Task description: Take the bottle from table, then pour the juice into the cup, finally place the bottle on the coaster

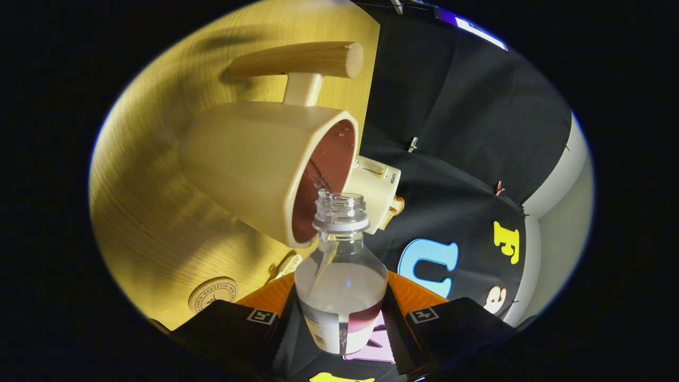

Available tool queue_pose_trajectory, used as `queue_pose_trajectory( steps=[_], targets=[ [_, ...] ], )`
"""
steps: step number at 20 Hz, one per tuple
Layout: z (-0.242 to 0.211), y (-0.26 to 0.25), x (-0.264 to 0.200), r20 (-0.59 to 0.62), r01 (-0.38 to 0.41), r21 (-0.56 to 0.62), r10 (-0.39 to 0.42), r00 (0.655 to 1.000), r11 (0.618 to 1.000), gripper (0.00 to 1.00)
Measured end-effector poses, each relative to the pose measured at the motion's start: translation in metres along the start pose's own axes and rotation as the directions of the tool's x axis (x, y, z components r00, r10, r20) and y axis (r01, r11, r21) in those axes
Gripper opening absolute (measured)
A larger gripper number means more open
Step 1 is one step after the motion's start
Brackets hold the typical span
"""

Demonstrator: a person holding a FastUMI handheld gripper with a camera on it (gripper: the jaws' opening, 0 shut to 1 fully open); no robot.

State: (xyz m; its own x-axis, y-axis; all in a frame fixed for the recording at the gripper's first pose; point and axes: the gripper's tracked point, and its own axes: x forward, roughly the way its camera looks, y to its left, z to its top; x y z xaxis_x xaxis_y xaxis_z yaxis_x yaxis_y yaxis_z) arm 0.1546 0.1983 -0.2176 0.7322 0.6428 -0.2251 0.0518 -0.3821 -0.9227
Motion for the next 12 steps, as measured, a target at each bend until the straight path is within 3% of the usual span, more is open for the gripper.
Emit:
queue_pose_trajectory(
  steps=[12],
  targets=[
    [-0.0023, -0.0018, 0.0002, 0.008, -0.025, -0.074, 0.026, 1.0, 0.997, 0.74]
  ],
)
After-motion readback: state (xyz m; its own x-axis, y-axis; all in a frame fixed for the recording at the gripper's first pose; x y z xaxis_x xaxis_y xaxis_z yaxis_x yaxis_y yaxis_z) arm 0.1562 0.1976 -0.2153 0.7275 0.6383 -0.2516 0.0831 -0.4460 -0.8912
